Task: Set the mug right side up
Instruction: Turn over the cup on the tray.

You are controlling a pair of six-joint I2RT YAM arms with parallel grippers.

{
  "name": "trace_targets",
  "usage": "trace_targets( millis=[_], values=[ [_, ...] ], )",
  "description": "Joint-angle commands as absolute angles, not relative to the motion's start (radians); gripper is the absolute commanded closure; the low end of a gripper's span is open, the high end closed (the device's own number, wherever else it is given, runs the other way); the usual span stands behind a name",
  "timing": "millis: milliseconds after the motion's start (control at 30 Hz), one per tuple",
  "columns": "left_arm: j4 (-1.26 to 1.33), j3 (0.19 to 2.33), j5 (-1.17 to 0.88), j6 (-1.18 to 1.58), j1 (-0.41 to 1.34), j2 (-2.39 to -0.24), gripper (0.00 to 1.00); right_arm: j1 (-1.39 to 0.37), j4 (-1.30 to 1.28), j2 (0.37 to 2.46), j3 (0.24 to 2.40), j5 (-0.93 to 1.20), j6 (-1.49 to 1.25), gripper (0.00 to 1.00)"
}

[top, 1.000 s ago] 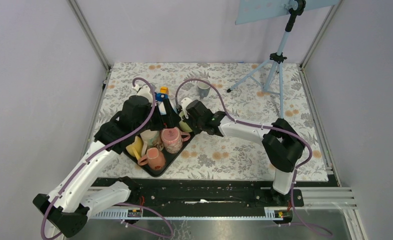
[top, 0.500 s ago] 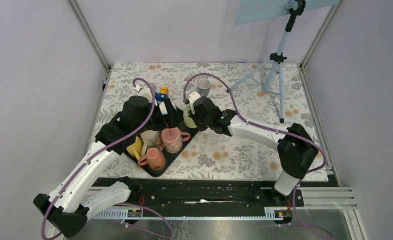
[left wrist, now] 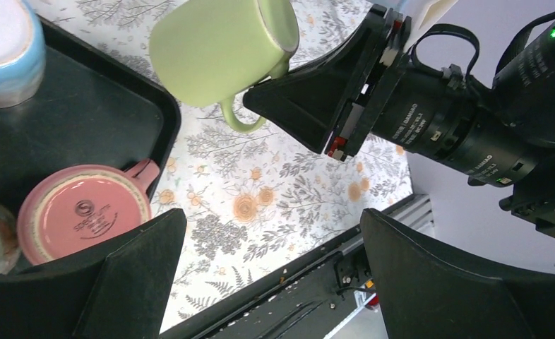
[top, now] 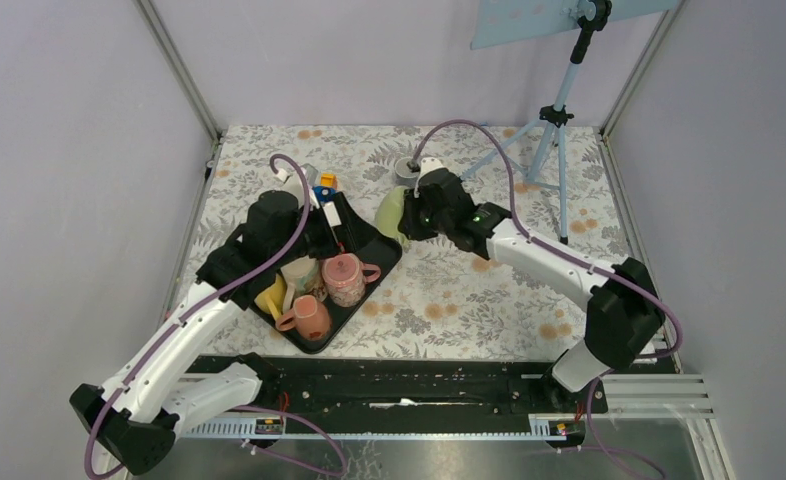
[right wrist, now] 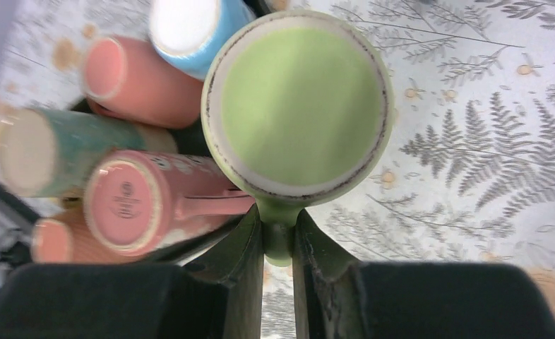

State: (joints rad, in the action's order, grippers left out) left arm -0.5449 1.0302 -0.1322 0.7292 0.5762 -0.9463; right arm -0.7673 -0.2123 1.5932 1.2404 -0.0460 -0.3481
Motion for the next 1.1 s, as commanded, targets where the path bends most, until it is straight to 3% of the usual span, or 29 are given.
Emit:
trace_targets(
  millis=[0,567,1067],
  values=[
    [-0.419,1.022,-0.221,0.774,0.559,-0.954,0.01,-0.738,-0.039,1.479,1.297,0.061,-0.531,1.00],
    [-0.095,0.952,-0.588,1.039,0.357,-0.995,0.05,-0.692,0.398,1.376,1.206,0.268,-0.910,1.00],
    [0.469,0.798,-0.754,1.465,0.301,-1.043,0.40,-0.693,0.707,1.425,1.151,0.386,-1.140,1.00]
  ],
)
